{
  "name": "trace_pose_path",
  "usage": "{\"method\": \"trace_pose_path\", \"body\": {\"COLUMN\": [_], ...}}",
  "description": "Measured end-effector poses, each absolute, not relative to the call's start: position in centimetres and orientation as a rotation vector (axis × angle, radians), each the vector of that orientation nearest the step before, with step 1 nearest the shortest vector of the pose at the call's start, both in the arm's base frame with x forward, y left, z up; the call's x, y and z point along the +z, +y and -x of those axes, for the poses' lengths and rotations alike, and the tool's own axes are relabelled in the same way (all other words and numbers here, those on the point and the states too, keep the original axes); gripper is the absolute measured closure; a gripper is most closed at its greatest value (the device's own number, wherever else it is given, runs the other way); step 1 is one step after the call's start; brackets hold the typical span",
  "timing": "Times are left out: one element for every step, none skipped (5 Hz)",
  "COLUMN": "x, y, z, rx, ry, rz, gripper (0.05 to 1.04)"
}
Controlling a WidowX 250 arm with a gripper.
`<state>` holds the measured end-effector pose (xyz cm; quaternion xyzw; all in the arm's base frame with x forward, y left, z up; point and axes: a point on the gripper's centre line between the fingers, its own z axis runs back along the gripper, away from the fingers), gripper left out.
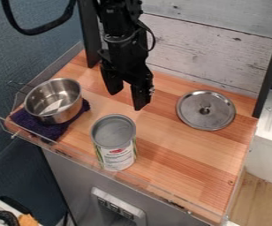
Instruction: Put the cover to the silver pot
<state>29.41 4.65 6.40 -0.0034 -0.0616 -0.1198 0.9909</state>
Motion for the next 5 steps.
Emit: {"method": "trace_pose_path", "body": {"x": [5.5,4.3,2.6,0.8,-0.5], "y": [4.5,1.3,-1.6,-4.5,-6.0], "z": [-29.2,-31.6,-33.8,-36.5,-38.5], "rx": [-0.234,-0.234,-0.257,-0.289,-0.286], "ry": [-0.088,-0.043,-0.029,-0.047,-0.048], "rz": [0.014,-0.035,-0.059,-0.07,-0.082], "gripper": [0.083,0.083,0.083,0.083,0.083]}}
